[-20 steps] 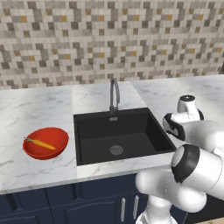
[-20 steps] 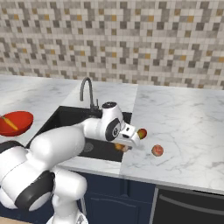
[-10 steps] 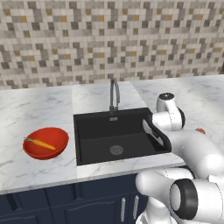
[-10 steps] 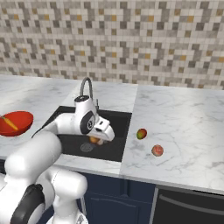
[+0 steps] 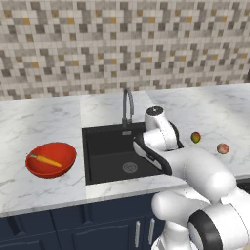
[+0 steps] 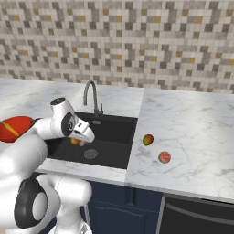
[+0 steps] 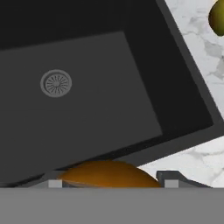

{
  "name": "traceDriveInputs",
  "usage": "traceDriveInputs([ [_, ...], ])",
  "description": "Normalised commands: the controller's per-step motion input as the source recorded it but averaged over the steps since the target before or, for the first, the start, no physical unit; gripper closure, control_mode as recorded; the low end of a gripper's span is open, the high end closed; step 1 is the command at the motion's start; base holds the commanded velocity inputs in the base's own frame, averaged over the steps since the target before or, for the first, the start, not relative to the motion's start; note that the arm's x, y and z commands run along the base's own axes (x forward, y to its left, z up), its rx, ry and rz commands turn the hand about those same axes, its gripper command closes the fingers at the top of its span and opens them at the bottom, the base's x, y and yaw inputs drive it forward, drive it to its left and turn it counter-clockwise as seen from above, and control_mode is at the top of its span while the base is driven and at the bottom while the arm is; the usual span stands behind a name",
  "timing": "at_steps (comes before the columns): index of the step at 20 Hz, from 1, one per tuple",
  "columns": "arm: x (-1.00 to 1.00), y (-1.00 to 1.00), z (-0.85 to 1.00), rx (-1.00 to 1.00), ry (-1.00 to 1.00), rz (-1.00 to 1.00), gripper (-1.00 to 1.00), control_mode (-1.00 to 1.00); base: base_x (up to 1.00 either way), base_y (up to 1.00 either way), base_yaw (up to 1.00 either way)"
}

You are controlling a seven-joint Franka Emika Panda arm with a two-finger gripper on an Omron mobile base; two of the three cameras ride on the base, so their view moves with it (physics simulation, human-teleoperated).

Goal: There is a mixed pile of frozen fruits and vegetables on the counter. Locate all the frozen vegetables and place the items in a bowl on the counter. Take all the frozen fruits and defrost them in a running sink.

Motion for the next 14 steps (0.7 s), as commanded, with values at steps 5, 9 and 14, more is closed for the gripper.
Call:
traceDriveInputs([
  [5,0.37,0.91,0.05,0.00,0.00,0.00,1.00,-1.00,0.00,0.00,0.00],
  [9,0.38,0.82,0.18,0.06,0.00,0.00,1.00,-1.00,0.00,0.00,0.00],
  [14,0.33,0.77,0.34,0.09,0.00,0.00,1.00,-1.00,0.00,0.00,0.00],
])
